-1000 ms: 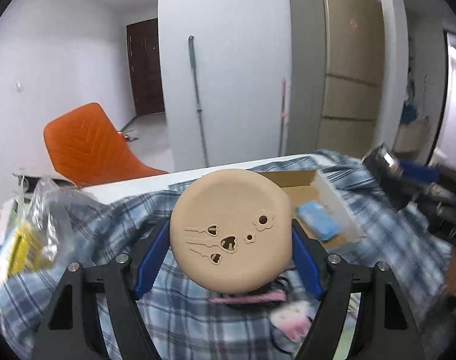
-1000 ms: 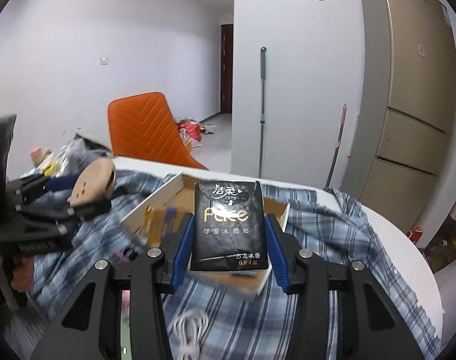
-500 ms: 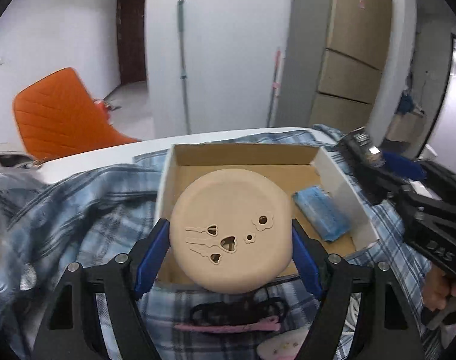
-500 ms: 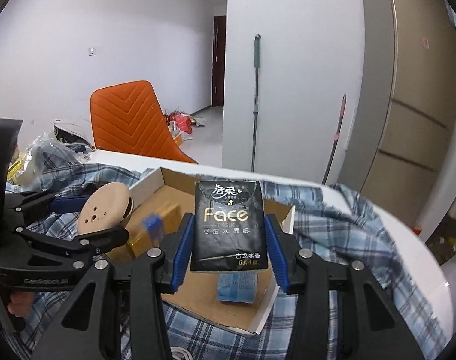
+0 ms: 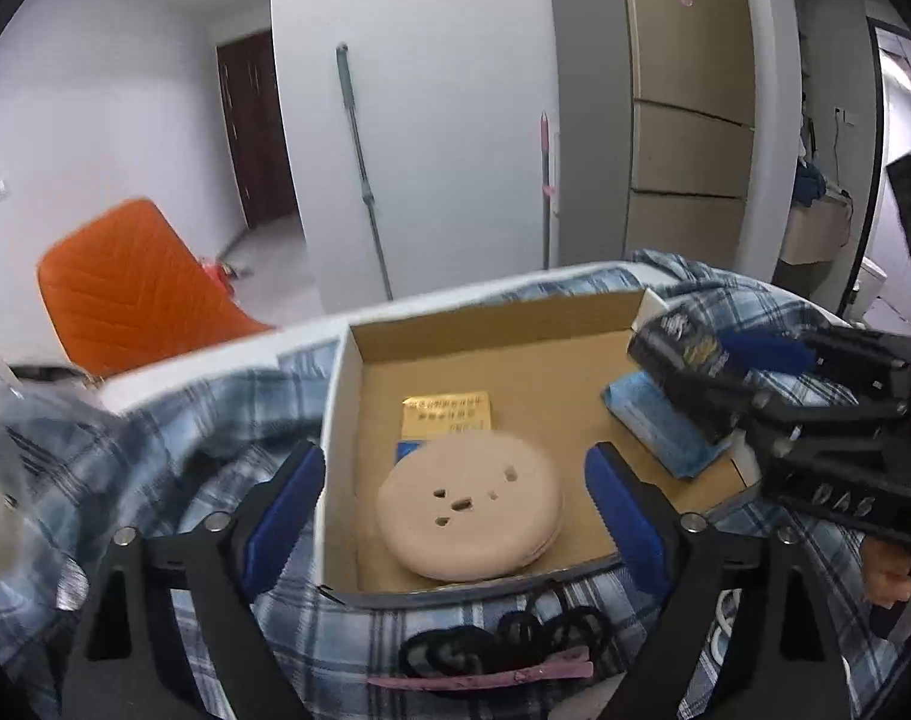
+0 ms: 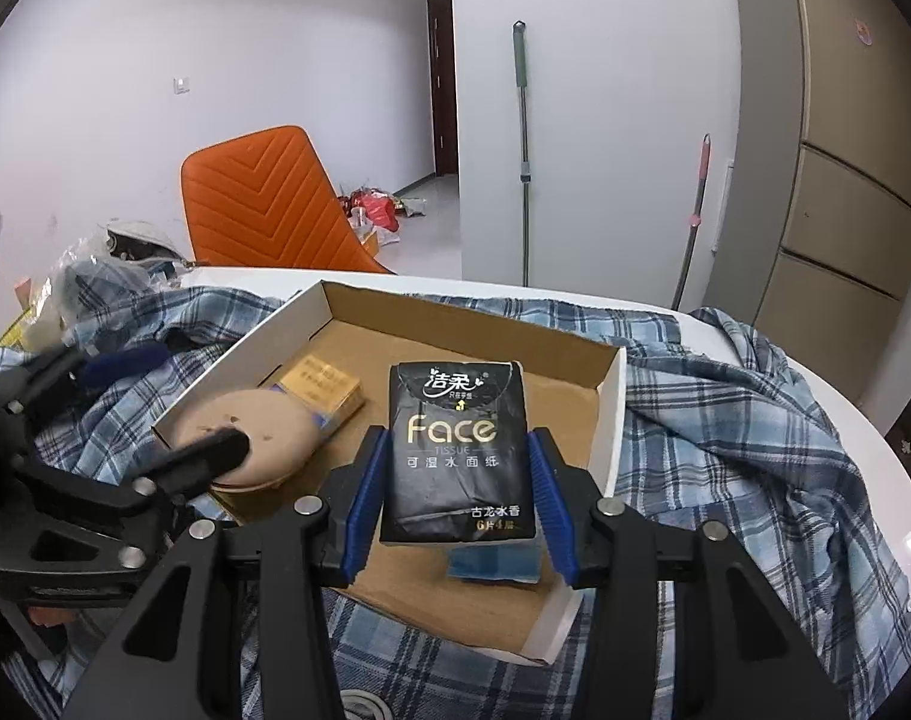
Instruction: Organize soft objects
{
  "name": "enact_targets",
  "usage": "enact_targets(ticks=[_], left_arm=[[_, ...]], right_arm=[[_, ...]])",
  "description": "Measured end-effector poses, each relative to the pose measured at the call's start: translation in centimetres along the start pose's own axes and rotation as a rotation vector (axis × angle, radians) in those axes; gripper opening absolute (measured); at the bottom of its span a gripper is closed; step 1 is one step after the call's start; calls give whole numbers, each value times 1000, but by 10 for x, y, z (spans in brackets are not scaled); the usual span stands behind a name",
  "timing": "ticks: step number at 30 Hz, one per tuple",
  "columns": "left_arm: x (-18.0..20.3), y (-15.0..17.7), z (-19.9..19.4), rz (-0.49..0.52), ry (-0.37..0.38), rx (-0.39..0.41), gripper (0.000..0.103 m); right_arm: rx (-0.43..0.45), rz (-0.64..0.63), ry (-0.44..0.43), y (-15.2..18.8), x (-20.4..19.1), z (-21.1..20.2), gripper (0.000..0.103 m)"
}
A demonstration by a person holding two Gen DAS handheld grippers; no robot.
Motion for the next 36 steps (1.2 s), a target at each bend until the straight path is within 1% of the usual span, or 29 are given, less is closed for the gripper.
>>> enact_targets(ticks=[1, 2, 3, 6, 10, 13, 14, 15, 16, 17, 18, 20, 21, 23, 25, 28, 31, 32, 34, 36], left_arm=[[-1, 0, -4, -4, -7, 14, 95], [-4, -1, -6, -12, -10, 26, 102], [-7, -3, -7, -23, -8, 40, 103], [-11, -6, -16, -39, -7, 75, 103], [-13, -9, -24, -48, 2, 93, 103], [-16, -8, -28, -66, -8, 101, 103], [-17, -8, -28, -67, -4, 101, 103], [-17, -8, -28, -66, 8, 97, 103], [-17, -8, -29, -66, 10, 97, 103], [-17, -8, -29, -63, 8, 102, 103], [-16, -8, -33, -57, 3, 116, 103], [-14, -7, -46, -43, -6, 162, 103], [-13, -8, -54, -37, -12, 183, 103], [-11, -11, -74, -27, -24, 234, 103], [-9, -15, -98, -31, -11, 283, 103], [-5, -17, -134, -31, 9, 339, 103], [1, -12, -171, -28, 10, 407, 103], [3, -9, -181, -26, 14, 419, 103], [7, -1, -199, -35, 17, 436, 103], [10, 7, -207, -48, 49, 406, 103]], right_arm=[[-3, -3, 3, 0, -1, 2, 45], [-8, -7, 6, 1, -2, 3, 46], [-12, -9, 6, 2, -2, 5, 46], [-26, -9, 5, 3, -3, 8, 46], [-42, -19, 7, 5, -6, 14, 46], [-62, -19, 5, 6, -6, 19, 46], [-65, -16, 5, 6, -6, 21, 49], [-70, -15, 4, 6, -6, 23, 57], [-76, -16, 2, 7, -5, 25, 62], [-82, -16, 5, 8, -5, 26, 71], [-82, -14, 15, 8, -4, 27, 74], [-57, 4, 46, 7, -1, 23, 74], [-34, 12, 61, 6, 1, 18, 74], [8, 26, 50, 2, 4, 3, 74], [46, 35, 34, -2, 6, -15, 74], [109, 10, 41, -7, 3, -48, 74], [161, 20, 23, -9, 1, -84, 74], [175, 27, -3, -7, 0, -97, 74], [196, 23, -23, -4, -4, -120, 74], [230, 9, -13, 2, -10, -141, 74]])
Point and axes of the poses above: each gripper's, at about its wrist camera, not at the fingertips, and z roughly the way its jaws point, x to its right, y to its underside, the point moved 3 cm from there along z, roughly the way its jaws point, and after that the axes turned 14 degrees about -x, right-handed, at the moved point
